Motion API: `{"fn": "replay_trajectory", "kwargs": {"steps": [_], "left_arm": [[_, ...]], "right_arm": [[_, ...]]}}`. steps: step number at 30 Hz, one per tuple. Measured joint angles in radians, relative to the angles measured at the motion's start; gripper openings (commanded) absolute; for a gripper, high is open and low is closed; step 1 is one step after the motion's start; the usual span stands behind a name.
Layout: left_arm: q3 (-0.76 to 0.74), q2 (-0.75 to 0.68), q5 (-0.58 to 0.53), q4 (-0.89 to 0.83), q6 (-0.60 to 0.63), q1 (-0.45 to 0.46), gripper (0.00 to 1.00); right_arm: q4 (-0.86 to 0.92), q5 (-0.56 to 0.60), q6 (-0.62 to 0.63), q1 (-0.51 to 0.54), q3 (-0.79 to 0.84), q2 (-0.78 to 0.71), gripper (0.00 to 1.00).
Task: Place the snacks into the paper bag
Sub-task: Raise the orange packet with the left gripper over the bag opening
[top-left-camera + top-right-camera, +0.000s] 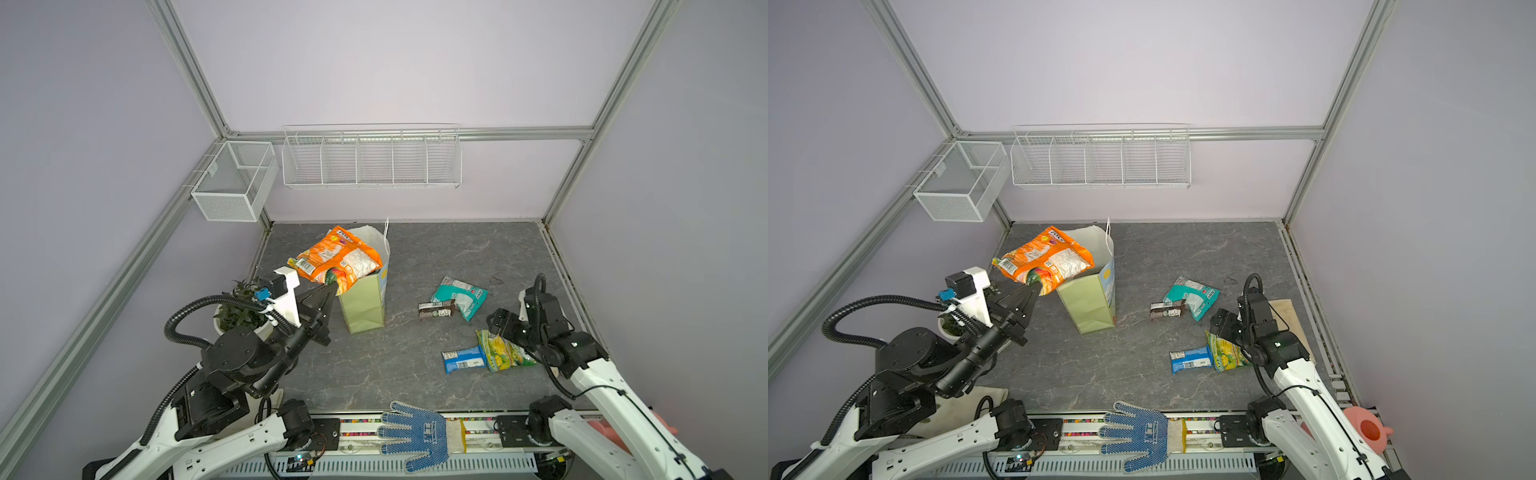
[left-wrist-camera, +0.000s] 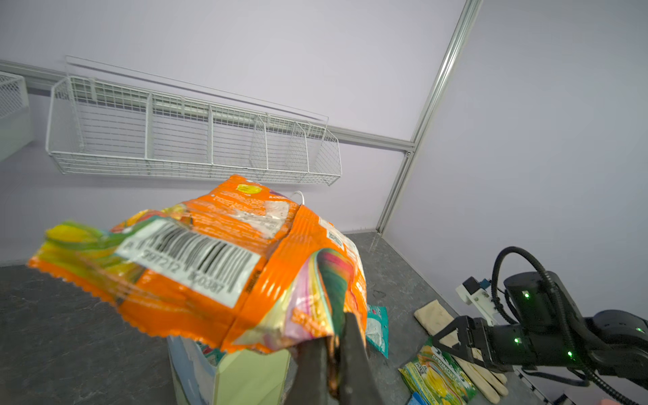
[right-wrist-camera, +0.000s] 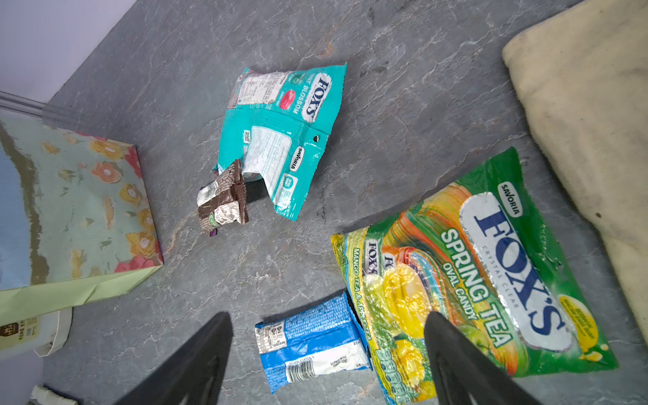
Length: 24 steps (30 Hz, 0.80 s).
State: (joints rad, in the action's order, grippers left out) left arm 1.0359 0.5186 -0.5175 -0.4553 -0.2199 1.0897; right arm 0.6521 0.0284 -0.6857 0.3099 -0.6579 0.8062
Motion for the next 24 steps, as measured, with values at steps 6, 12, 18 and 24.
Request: {"fn": "replay_trajectory", "kwargs": {"steps": [6, 12, 18, 24], "left_arm": [[0.015, -0.019, -0.057, -0.012, 0.035, 0.000, 0.00], [0.072, 0.016, -0.115, -0.049, 0.084, 0.000, 0.00], [0.121, 0.078, -0.156, -0.068, 0.133, 0.000, 0.00], [0.143, 0.135, -0.182, -0.100, 0.166, 0.000, 0.00]], "right_arm": [[-0.012, -0.004, -0.014, 0.004, 0.000, 0.017, 0.88], [-0.024, -0.011, -0.026, 0.019, 0.000, 0.042, 0.88], [-0.029, -0.018, -0.029, 0.040, -0.002, 0.057, 0.89], [-0.038, -0.018, -0.034, 0.066, -0.005, 0.063, 0.88]]}}
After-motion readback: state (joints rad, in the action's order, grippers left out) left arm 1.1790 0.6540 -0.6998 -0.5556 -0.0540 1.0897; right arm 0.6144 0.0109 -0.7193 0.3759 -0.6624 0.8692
